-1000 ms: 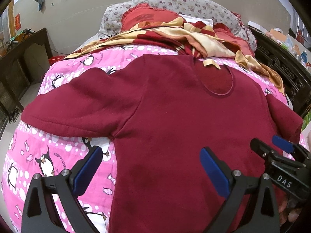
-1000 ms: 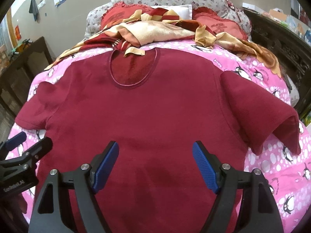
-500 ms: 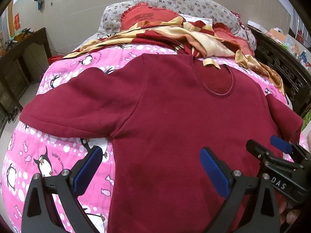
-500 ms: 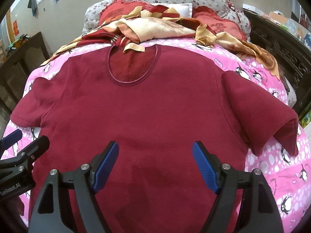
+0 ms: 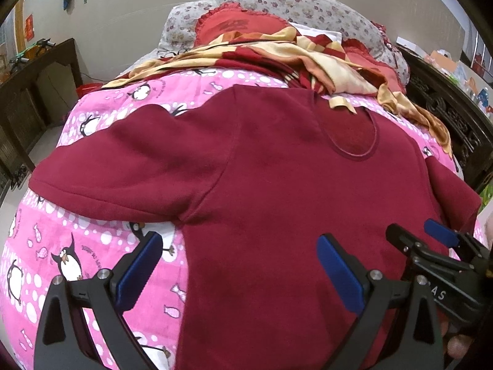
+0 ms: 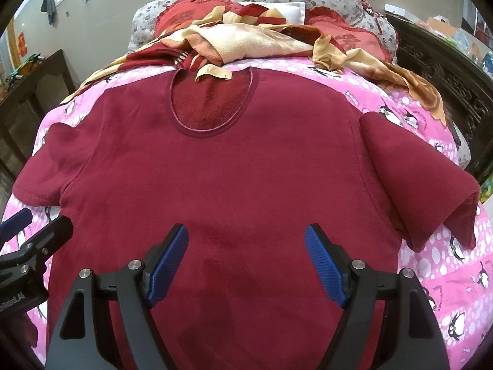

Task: Fold small clothes

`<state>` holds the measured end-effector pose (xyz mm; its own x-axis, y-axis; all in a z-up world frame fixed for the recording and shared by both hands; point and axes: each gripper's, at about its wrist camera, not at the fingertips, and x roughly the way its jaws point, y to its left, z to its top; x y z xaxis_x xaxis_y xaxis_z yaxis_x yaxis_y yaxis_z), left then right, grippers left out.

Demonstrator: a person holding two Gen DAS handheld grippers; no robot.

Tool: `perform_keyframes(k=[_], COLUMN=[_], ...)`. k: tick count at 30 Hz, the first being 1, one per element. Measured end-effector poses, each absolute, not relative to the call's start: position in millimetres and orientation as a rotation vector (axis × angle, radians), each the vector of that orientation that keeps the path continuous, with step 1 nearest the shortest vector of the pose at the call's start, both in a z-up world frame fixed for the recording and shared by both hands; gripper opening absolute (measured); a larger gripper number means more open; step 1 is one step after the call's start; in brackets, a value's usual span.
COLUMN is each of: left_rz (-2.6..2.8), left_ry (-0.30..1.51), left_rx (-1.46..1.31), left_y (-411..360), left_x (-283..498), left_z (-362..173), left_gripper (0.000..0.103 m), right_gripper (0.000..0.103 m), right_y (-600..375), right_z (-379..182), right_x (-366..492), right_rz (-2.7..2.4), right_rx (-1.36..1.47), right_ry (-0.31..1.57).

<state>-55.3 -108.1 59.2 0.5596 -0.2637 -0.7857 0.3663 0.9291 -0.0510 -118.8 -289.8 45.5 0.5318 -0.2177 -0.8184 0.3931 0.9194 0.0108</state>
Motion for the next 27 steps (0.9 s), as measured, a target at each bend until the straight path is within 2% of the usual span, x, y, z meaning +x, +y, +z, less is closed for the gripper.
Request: perform_keyframes(k=[27], left_rz=[-0.262], left_ry=[0.949], left_rx=[-0.011], left_y=[-39], left_x=[-22], left_z=[58], left_gripper=[0.102], right_gripper=[0.095], right_y=[-265], right_z=[37], right_x=[-91], right_rz=[-0.313], right_rx=[0.189], right_ry=[0.969])
